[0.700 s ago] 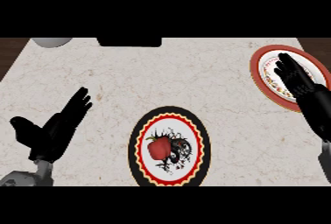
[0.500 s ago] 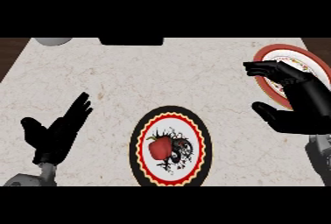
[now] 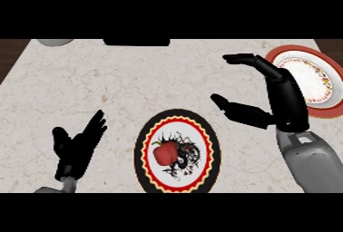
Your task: Pick the bell pepper from the plate and place it in the plate
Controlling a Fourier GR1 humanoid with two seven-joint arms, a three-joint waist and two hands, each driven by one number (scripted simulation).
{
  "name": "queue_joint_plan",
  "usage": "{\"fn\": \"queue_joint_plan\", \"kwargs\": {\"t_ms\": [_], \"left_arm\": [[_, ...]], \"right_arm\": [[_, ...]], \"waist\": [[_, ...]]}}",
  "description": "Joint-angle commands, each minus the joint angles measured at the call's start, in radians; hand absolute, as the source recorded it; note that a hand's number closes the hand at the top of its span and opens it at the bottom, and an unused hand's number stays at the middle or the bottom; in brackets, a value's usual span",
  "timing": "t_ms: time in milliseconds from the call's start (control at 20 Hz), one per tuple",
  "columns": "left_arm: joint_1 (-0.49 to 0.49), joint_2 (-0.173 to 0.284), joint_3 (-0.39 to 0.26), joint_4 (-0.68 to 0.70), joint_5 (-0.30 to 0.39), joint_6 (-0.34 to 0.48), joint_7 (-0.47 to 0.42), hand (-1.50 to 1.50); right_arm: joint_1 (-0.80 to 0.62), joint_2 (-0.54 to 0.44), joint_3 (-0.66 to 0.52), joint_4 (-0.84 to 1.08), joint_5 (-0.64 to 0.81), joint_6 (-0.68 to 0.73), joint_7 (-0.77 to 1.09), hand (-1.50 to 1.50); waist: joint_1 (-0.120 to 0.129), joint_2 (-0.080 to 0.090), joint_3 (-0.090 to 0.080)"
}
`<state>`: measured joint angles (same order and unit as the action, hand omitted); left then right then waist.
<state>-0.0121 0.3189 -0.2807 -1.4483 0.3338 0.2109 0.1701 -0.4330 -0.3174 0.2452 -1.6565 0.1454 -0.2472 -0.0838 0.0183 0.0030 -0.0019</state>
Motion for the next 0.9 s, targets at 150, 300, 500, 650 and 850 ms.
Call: {"fn": "queue_joint_plan", "kwargs": {"t_ms": [150,300,500,650,850], "left_arm": [[-0.055,-0.054,0.056,0.105,-0.015,-0.044,-0.013,0.00],[0.006,-0.081,-0.001,0.026,-0.062,0.026,0.006,0.00],[0.046,-0.061,0.006,0.027,-0.048,0.005,-0.011,0.00],[0.011,-0.053,0.034,0.063,-0.038,-0.019,-0.028,0.00],[0.013,-0.047,0.056,0.062,-0.032,-0.038,-0.032,0.00]], "right_arm": [[0.060,0.055,0.033,-0.006,0.066,0.053,-0.112,-1.50],[0.064,0.035,0.114,-0.040,0.172,0.055,-0.006,-1.50],[0.027,-0.135,0.185,-0.087,0.237,0.247,0.172,-1.50],[-0.019,-0.146,0.260,-0.198,0.283,0.347,0.363,-1.50],[-0.047,-0.096,0.333,-0.228,0.377,0.405,0.509,-1.50]], "waist": [[-0.020,-0.003,0.002],[-0.018,-0.005,0.002],[-0.020,-0.010,-0.001],[-0.030,-0.011,-0.002],[-0.019,-0.006,0.000]]}}
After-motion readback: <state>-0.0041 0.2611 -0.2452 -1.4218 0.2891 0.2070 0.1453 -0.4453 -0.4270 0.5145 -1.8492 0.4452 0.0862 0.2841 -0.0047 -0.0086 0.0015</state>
